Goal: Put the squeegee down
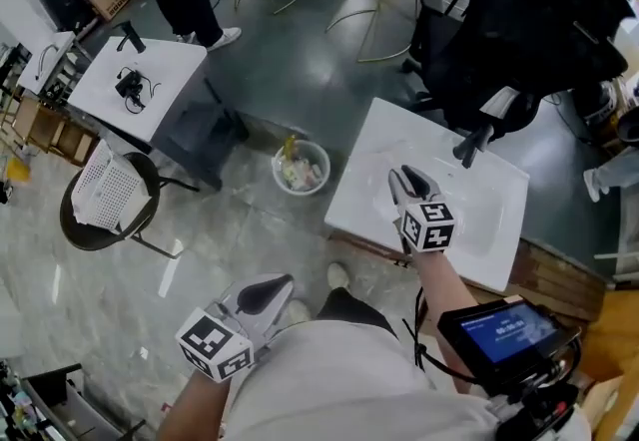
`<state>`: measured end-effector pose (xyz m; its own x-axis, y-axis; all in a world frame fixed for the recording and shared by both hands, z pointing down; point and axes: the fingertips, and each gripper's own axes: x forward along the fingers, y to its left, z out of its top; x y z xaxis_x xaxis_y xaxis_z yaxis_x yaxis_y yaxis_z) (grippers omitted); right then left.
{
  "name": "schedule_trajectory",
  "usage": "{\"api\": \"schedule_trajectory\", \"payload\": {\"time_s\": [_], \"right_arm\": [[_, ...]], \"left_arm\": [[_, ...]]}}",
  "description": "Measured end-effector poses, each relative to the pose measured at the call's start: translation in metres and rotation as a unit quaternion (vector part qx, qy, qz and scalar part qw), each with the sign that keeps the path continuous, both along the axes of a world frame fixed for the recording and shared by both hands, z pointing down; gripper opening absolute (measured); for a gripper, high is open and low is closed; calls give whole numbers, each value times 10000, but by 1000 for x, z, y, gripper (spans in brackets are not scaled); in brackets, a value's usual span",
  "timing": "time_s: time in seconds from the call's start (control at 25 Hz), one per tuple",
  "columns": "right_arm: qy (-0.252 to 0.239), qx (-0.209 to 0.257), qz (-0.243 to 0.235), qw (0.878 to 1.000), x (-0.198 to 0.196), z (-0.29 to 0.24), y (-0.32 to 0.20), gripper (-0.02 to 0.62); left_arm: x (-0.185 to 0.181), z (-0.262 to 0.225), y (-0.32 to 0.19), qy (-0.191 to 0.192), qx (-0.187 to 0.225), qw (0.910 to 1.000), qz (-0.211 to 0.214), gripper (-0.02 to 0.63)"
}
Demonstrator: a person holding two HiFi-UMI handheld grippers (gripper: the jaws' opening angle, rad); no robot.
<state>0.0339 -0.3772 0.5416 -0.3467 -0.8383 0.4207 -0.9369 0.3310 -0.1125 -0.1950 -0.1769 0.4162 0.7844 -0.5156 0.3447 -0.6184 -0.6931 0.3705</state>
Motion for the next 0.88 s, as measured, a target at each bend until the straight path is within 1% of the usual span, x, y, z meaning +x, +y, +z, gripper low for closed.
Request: {"api": "schedule_trajectory", "payload": {"time_s": [0.24,0.44,0.68,0.88], "right_arm": [[78,-4,3,10000,21,27,-62,117],[217,-41,-121,9997,28,53,-99,117],[266,-151,-91,9995,34,87,-118,117],[517,-193,-249,9982,33,109,-116,117]], "left_arm": [[12,-1,-45,-134,-23,9997,-206,6],[19,5,-67,-219,-144,9990,-357,5],[20,9,-83,-325,-235,9976,-557,5],[20,15,-89,-356,-305,9968,-654,6]]}}
